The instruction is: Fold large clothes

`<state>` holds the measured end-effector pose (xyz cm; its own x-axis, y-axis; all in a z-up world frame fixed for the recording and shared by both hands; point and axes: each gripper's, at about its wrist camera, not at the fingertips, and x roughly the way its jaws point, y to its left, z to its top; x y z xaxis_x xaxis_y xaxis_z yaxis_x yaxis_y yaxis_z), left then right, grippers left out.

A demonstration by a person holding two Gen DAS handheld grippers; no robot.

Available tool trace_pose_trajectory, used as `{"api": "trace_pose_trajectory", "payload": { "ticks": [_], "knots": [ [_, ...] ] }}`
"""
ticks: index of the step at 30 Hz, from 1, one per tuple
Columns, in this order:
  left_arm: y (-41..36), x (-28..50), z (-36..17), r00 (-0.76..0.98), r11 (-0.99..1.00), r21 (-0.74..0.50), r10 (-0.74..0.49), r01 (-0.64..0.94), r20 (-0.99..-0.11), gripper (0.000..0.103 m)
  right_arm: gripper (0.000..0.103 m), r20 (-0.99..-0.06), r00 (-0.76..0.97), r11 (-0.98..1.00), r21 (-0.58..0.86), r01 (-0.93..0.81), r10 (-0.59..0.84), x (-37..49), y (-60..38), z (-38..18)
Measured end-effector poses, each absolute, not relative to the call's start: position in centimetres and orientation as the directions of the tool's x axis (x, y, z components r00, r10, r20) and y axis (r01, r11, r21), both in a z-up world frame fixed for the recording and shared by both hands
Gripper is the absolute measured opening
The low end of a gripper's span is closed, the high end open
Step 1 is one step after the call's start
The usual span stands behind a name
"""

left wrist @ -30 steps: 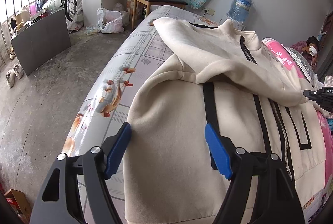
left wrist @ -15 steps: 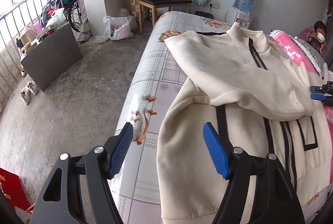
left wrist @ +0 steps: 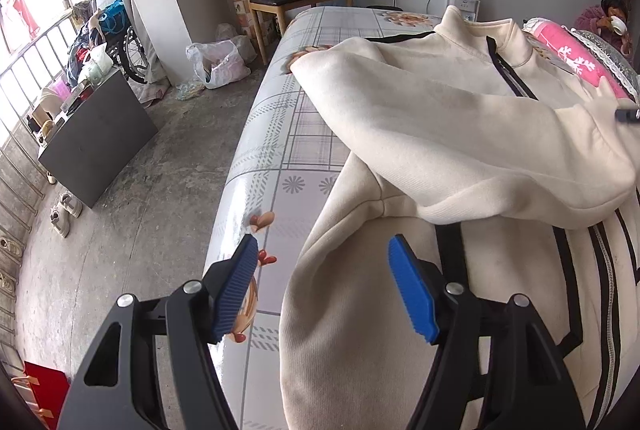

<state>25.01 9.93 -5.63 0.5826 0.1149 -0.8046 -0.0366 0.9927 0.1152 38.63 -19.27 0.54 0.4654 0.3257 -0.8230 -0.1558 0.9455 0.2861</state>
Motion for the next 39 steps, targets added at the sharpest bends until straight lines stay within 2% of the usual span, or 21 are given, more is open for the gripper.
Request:
{"api": "trace_pose_trajectory", "payload": {
  "ticks": [3,5,7,10,11,12,15,17,21,25,28,30,31,32,34,39],
  "knots": [
    [9.8,25.5,-5.7,0.58,0.991,0.124,0.128,-0.047,-0.805,0.066,0.002,-0.688,0.645,0.941,0.292,-0.173,0.332,37.9,-20.3,7.2],
    [9.8,25.9,-6.0,0.573,0.99,0.129,0.137,-0.055,-0.808,0.066,0.002,-0.642,0.709,0.947,0.296,-0.123,0.292,37.7,-22.1,8.9],
    [9.8,26.3,-6.3,0.565,0.989,0.132,0.145,-0.063,-0.812,0.066,0.002,-0.668,0.692,0.944,0.324,-0.061,0.274,38.4,-24.1,7.3],
    [10.0,26.6,-6.6,0.56,0.99,0.123,0.143,-0.073,-0.816,0.063,0.002,-0.756,0.575,0.915,0.401,0.029,0.313,39.9,-26.1,1.8],
    [10.2,26.6,-6.6,0.562,0.99,0.117,0.139,-0.075,-0.816,0.058,0.002,-0.77,0.548,0.907,0.419,0.048,0.327,40.2,-26.4,0.4],
    [10.3,26.7,-6.6,0.562,0.991,0.108,0.131,-0.074,-0.817,0.052,0.002,-0.775,0.53,0.896,0.439,0.059,0.344,40.2,-26.4,-0.5],
    [10.7,26.6,-6.3,0.555,0.994,0.076,0.107,-0.078,-0.825,0.049,0.002,-0.735,0.545,0.858,0.51,0.052,0.404,40.0,-26.9,-0.3],
    [11.6,26.3,-5.6,0.555,0.996,0.006,0.052,-0.085,-0.83,0.049,0.002,-0.733,0.555,0.857,0.511,0.068,0.393,40.3,-27.5,-0.1],
    [14.1,25.9,-2.6,0.606,0.969,-0.229,-0.126,-0.096,-0.785,0.049,0.002,-0.76,0.494,0.825,0.548,0.136,0.423,41.3,-29.1,-2.4],
    [15.0,29.8,-1.5,0.589,0.913,-0.396,-0.27,-0.094,-0.762,0.049,0.003,-0.769,0.449,0.812,0.565,0.144,0.456,41.9,-29.1,-4.0],
    [14.8,34.4,-2.5,0.557,0.903,-0.415,-0.288,-0.112,-0.779,0.049,0.011,-0.783,0.428,0.825,0.549,0.135,0.451,42.2,-28.7,-4.6],
    [14.8,37.3,-3.5,0.542,0.885,-0.449,-0.32,-0.121,-0.777,0.049,0.026,-0.797,0.424,0.845,0.521,0.123,0.43,42.1,-28.5,-4.6],
    [15.1,38.3,-4.1,0.534,0.871,-0.471,-0.334,-0.139,-0.776,0.049,0.037,-0.804,0.423,0.855,0.506,0.117,0.418,42.0,-28.4,-4.6],
    [15.3,39.3,-4.8,0.521,0.859,-0.486,-0.343,-0.164,-0.782,0.048,0.041,-0.817,0.417,0.87,0.481,0.11,0.399,41.9,-28.3,-4.6],
    [15.6,40.7,-6.0,0.508,0.834,-0.513,-0.358,-0.204,-0.783,0.047,0.041,-0.842,0.399,0.899,0.43,0.086,0.364,41.7,-27.9,-4.9],
    [15.3,41.4,-6.7,0.518,0.825,-0.522,-0.356,-0.217,-0.778,0.017,0.037,-0.875,0.366,0.936,0.35,0.022,0.319,41.3,-27.0,-5.9]
  ]
}}
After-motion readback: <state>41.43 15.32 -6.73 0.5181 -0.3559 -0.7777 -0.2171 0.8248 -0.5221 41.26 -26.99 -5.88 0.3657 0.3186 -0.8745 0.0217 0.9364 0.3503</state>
